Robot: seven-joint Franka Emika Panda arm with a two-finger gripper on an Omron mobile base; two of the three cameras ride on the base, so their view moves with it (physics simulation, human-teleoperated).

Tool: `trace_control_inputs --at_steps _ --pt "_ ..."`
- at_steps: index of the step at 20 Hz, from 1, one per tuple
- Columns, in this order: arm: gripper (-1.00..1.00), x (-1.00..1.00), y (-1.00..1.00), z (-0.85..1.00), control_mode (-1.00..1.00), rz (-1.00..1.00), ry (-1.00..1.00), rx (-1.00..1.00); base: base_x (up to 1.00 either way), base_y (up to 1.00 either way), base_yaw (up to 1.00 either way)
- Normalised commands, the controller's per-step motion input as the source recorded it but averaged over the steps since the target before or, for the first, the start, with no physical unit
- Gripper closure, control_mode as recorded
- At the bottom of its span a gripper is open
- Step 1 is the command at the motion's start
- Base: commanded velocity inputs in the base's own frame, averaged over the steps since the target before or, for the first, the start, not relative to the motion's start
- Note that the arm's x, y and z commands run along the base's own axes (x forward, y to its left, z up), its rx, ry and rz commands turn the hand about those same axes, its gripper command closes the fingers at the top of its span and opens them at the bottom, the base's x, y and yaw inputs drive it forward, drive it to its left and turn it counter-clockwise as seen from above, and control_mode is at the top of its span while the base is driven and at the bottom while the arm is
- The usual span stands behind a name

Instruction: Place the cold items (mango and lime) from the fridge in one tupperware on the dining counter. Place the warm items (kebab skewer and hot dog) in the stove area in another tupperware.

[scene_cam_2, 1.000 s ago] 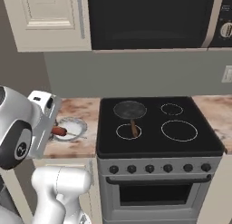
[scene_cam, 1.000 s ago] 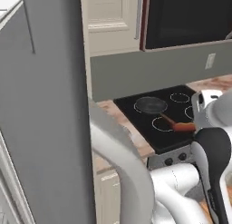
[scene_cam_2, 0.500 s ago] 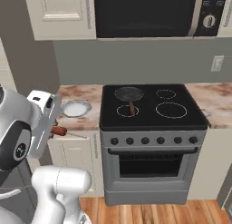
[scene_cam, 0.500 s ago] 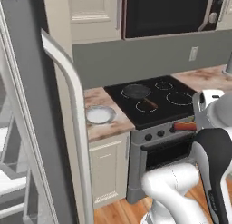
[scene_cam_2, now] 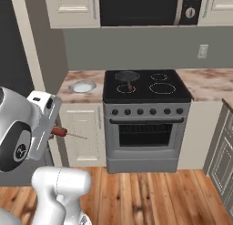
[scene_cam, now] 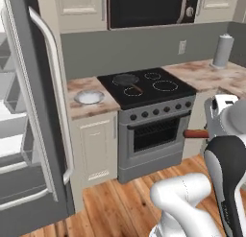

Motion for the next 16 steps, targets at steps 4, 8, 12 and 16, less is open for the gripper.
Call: trace_control_inputs --at_steps 4,8,12,16 --pt "1.00 0.00 0.00 0.00 1.00 0.00 0.00 0.00 -1.00 -0.20 0.01" --pt "1.00 0.00 0.00 0.00 1.00 0.00 0.00 0.00 -1.00 -0.18 0.01" --pt "1.00 0.00 0.00 0.00 1.00 0.00 0.00 0.00 -1.00 -0.17 0.00" --pt "1.00 0.00 0.00 0.00 1.00 0.00 0.00 0.00 -1.00 -0.17 0.00"
